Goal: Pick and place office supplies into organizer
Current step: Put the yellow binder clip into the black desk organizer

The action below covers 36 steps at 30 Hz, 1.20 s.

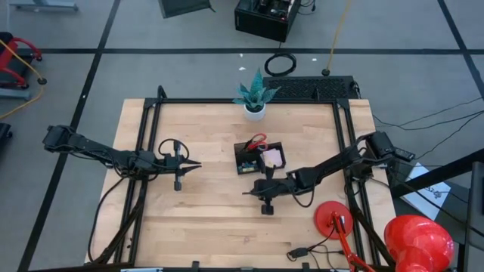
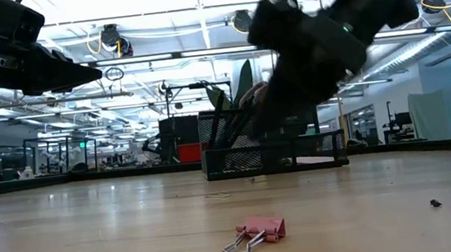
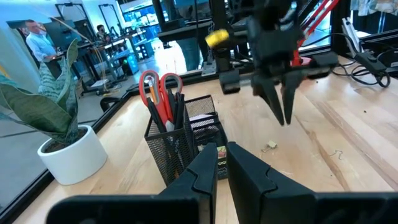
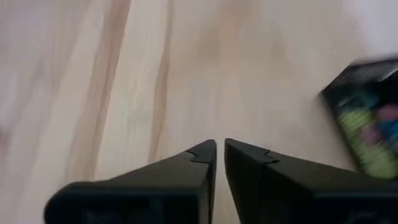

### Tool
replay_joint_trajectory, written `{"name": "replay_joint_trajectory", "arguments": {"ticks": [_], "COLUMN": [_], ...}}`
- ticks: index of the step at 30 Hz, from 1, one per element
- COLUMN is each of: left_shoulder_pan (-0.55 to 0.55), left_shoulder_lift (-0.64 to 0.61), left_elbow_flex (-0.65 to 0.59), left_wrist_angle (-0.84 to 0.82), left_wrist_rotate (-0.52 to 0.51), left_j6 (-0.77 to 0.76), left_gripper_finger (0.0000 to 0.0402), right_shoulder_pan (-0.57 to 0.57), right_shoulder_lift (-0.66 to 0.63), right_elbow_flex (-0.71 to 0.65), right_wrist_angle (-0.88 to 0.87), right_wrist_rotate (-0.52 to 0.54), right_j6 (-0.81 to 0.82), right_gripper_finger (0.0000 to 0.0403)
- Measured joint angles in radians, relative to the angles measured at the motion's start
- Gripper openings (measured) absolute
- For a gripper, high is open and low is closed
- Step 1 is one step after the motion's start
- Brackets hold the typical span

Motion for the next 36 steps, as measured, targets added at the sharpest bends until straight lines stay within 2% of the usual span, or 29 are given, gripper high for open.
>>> {"name": "replay_joint_trajectory", "arguments": {"ticks": [5,11,15,20,28,36], "left_shoulder_pan": [0.000,0.000,0.000,0.000,0.000,0.000], "left_shoulder_lift": [0.000,0.000,0.000,0.000,0.000,0.000], "left_elbow_flex": [0.000,0.000,0.000,0.000,0.000,0.000], "left_wrist_angle": [0.000,0.000,-0.001,0.000,-0.001,-0.002], "left_wrist_rotate": [0.000,0.000,0.000,0.000,0.000,0.000], "left_j6": [-0.001,-0.005,-0.006,-0.006,-0.007,-0.001], "left_gripper_finger": [0.0042,0.0042,0.0042,0.0042,0.0042,0.0042], "right_shoulder_pan": [0.008,0.073,0.120,0.120,0.085,0.058], "right_shoulder_lift": [-0.028,-0.013,0.020,0.082,0.178,0.198], "right_elbow_flex": [0.001,0.002,0.002,0.002,0.041,0.077], "right_wrist_angle": [0.066,0.005,0.006,0.068,0.040,-0.028], "right_wrist_rotate": [0.094,0.333,0.450,0.447,0.402,0.353], "right_j6": [0.110,0.346,0.472,0.531,0.556,0.562], "right_gripper_finger": [0.0067,0.0135,0.0151,0.0153,0.0153,0.0153]}}
